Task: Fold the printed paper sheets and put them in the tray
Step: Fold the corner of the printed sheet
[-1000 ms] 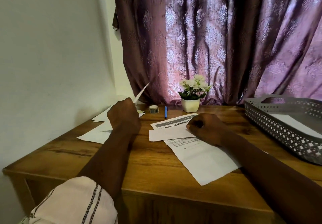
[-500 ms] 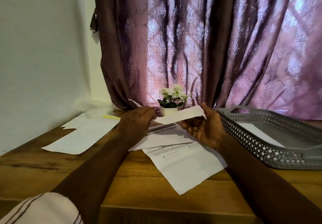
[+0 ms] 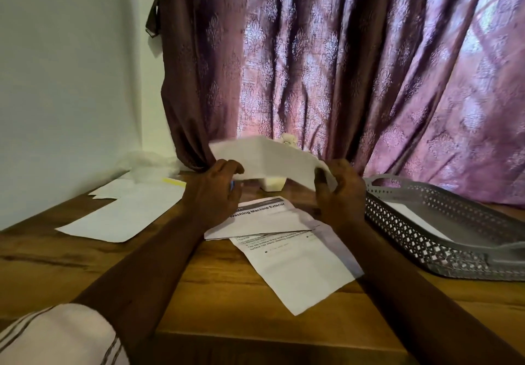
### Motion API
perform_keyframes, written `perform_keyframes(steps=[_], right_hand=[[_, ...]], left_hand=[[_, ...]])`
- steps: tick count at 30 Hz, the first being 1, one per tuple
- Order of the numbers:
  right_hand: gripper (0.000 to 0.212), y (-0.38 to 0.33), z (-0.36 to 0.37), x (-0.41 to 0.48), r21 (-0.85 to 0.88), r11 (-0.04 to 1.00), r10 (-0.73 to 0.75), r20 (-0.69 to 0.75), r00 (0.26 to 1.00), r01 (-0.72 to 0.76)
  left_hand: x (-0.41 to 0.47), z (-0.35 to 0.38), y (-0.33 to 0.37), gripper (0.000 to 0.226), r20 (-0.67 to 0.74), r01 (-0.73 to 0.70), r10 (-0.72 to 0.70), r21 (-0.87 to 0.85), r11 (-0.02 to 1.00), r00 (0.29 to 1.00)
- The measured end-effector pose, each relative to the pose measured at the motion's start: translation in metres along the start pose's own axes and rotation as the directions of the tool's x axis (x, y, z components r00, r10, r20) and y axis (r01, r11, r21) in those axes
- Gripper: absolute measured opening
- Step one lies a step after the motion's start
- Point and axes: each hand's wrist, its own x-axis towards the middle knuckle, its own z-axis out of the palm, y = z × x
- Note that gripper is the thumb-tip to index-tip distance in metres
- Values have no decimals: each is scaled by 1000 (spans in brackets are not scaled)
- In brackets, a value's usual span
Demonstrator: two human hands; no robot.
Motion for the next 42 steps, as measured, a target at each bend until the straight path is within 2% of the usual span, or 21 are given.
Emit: perform_keyframes(steps=[2, 3, 4, 5, 6, 7, 8, 9, 12, 14, 16, 17, 19, 23, 29, 31, 33, 35, 39, 40, 42], right_hand=[[33, -8, -3, 1, -156, 942, -299, 13, 954, 297], [36, -15, -3, 0, -220, 881, -418, 54, 907, 419], [41, -21, -1, -4, -265, 803, -525, 112, 844, 534], [44, -26, 4, -8, -288, 714, -612, 187, 769, 638], [44, -30, 9, -14, -269, 635, -668, 279, 689, 724], [41, -33, 15, -20, -216, 581, -688, 384, 616, 784], [39, -35, 20, -26, -142, 573, -665, 495, 559, 807], [42, -38, 24, -30, -78, 628, -587, 606, 537, 774], [59, -39, 31, -35, -27, 929, -220, 764, 607, 370], [45, -29, 33, -35, 38, 993, -106, 737, 668, 116], [22, -16, 33, -33, 46, 999, -46, 743, 668, 18], [18, -9, 32, -31, 12, 1000, -11, 774, 633, 3], [21, 0, 27, -27, -53, 998, 66, 832, 551, -40], [40, 8, 25, -21, -116, 991, 129, 799, 588, -59], [45, 1, 24, -20, -166, 986, 148, 768, 623, -29], [44, -1, 22, -20, -173, 985, 120, 769, 628, 23], [42, -2, 21, -20, -171, 982, 86, 771, 631, 75], [43, -2, 24, -20, -164, 980, 59, 776, 628, 111], [42, -6, 27, -24, -145, 984, 42, 764, 644, 108], [42, -7, 28, -25, -151, 982, 42, 767, 640, 116], [45, -7, 30, -24, -183, 972, 52, 782, 621, 148]], left_hand=[[0, -3, 8, 35, 20, 97, -95, -158, 983, 995], [0, -5, 13, 41, 77, 208, -194, -330, 921, 978], [1, -8, 19, 48, 206, 372, -310, -525, 766, 928], [2, -6, 21, 52, 378, 533, -379, -658, 532, 845], [2, -2, 21, 51, 516, 642, -395, -691, 332, 760], [1, 2, 20, 45, 582, 689, -389, -681, 247, 714], [0, 8, 16, 38, 588, 705, -399, -651, 282, 703], [-2, 15, 9, 38, 560, 691, -405, -608, 391, 723], [-5, 19, 2, 72, 485, 494, -341, -231, 838, 805], [-9, 18, -1, 96, 480, 344, -329, 59, 937, 813], [-8, 19, -7, 95, 482, 295, -346, 182, 938, 805], [-7, 17, -5, 89, 486, 282, -346, 203, 938, 802], [-6, 10, 0, 73, 512, 262, -336, 214, 941, 790], [-1, -12, 7, 37, 637, 300, -317, 138, 944, 703], [-5, -24, -1, 91, 690, 411, -380, 130, 902, 616], [-6, -26, -7, 81, 666, 480, -408, 85, 873, 624], [-3, -26, -12, 48, 616, 536, -425, 6, 844, 663], [-1, -26, -17, 34, 482, 585, -509, -10, 811, 713], [-3, -35, -23, 37, 25, 635, -638, 68, 769, 770], [-3, -39, -23, 38, -22, 617, -620, 145, 774, 784], [-3, -42, -22, 47, 60, 518, -588, 405, 753, 807]])
